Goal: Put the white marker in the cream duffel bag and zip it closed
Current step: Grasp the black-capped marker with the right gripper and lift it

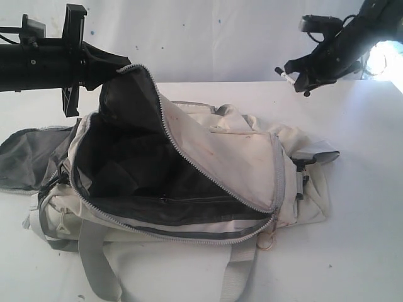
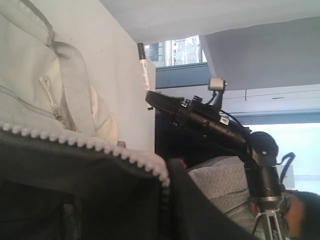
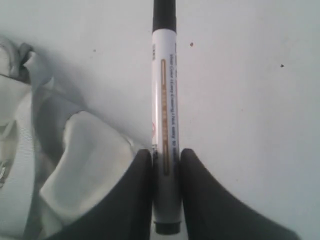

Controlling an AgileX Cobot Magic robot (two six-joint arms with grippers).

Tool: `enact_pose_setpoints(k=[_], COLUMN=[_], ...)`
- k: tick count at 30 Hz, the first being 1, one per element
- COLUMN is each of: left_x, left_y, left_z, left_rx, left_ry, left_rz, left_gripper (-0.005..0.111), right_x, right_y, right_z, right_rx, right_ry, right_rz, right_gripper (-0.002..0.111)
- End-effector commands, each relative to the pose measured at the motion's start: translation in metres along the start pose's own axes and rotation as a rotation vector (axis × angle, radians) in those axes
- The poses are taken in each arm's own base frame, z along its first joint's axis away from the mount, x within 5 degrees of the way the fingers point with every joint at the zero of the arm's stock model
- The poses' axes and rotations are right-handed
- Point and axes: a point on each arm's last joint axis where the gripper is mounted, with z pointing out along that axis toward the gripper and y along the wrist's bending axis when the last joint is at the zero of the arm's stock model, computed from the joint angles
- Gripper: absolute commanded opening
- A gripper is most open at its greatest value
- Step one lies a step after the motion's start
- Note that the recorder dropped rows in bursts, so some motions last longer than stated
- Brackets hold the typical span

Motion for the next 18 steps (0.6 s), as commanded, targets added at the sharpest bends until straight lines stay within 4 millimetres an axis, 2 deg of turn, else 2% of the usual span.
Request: enact_pose_setpoints(k=[1,8,18], left_x=[0.000,-0.001,-0.001], left_y=[-0.004,-0.004,-0.004], left_z=[0.001,0.001,0.001], left_rx=[0.022,0.020,0.020], left_ry=[-0.005,-0.008,-0.008], left_rz=[-0.001,-0.001,-0.001], left_gripper=[0.000,0.000,0.000], right_x=[0.000,0.007,0.052], right_y=[0.013,0.031,0.057], right_z=[-0.034,-0.083,-0.139], right_rx=[-0.036,-0.020,0.015], right_ry=[0.059,0.075,0.065], right_rz=[0.007,0.047,0.073], right_gripper=[0.000,0.000,0.000])
